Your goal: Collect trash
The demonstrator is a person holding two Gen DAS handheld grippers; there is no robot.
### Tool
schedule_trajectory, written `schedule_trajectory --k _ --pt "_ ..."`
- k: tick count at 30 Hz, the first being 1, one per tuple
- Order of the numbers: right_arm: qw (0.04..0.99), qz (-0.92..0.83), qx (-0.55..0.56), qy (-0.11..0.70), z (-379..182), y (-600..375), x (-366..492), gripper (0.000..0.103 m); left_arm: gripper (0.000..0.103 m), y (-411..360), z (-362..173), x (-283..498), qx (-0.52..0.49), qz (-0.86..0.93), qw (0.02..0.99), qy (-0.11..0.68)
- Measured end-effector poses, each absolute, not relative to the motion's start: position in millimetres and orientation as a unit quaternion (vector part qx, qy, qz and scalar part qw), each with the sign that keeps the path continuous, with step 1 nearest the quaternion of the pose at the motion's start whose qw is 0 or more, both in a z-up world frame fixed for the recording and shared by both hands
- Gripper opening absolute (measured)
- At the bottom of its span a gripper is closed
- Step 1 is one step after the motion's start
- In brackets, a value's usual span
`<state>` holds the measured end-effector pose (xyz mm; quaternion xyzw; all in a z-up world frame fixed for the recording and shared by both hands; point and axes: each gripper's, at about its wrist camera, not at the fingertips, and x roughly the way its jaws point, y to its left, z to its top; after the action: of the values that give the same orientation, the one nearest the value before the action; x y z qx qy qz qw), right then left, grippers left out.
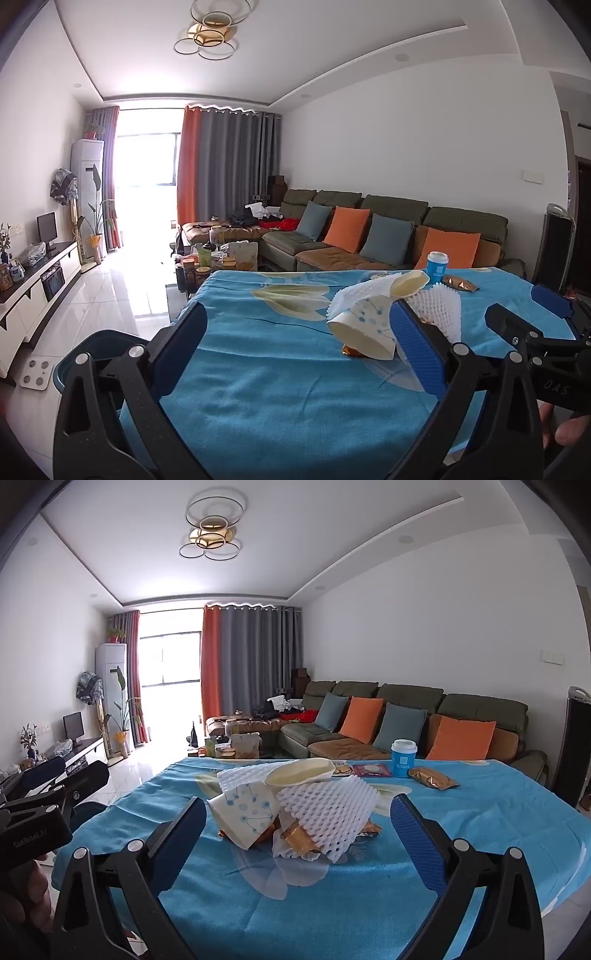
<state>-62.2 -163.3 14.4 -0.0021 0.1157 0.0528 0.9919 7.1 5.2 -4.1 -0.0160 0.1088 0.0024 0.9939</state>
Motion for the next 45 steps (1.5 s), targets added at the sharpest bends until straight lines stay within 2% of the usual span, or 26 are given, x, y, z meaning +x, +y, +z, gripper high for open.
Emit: schedule_trajectory --k 45 --pt "0.992 0.05 0.0 0.12 7.8 -166.0 -61.3 0.096 0.097 2.7 -6.5 4.7 -0.01 -0.008 0.993 0.114"
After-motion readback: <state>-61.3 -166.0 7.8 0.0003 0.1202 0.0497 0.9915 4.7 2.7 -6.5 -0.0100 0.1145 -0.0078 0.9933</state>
